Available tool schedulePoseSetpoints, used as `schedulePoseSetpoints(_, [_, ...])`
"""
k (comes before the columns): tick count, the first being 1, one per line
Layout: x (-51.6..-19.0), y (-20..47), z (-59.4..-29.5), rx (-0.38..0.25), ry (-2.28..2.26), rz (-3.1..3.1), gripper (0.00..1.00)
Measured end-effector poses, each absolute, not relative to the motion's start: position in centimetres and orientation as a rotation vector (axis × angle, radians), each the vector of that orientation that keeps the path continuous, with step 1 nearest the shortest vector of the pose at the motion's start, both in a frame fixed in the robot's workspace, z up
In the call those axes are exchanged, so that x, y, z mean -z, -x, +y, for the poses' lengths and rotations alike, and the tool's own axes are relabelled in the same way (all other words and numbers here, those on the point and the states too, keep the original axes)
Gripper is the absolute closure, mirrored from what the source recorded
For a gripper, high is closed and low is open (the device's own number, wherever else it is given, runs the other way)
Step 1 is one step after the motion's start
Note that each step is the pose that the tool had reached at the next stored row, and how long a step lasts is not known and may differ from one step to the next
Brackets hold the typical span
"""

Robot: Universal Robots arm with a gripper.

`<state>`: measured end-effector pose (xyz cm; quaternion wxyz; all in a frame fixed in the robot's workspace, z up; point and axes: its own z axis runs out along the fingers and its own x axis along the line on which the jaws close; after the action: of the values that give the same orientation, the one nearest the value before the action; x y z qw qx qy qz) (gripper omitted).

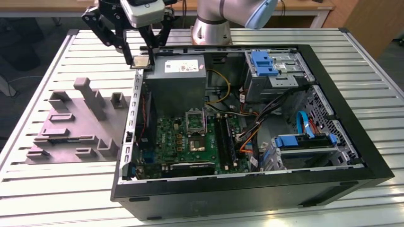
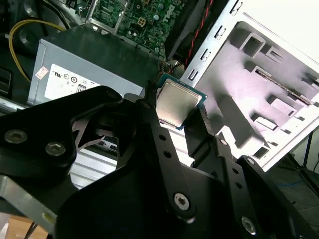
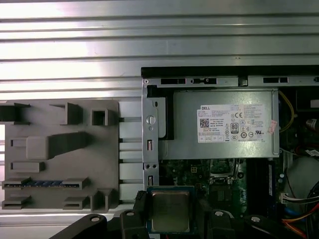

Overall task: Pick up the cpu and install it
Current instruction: 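Pick up the cpu and move it towards the insertion slot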

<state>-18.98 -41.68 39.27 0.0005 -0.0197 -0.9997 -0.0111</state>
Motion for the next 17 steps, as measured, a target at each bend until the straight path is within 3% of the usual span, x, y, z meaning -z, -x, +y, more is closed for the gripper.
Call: schedulePoseSetpoints(17, [-39.3,16.5,-41.7,0.035,0.062,-3.140,0.53])
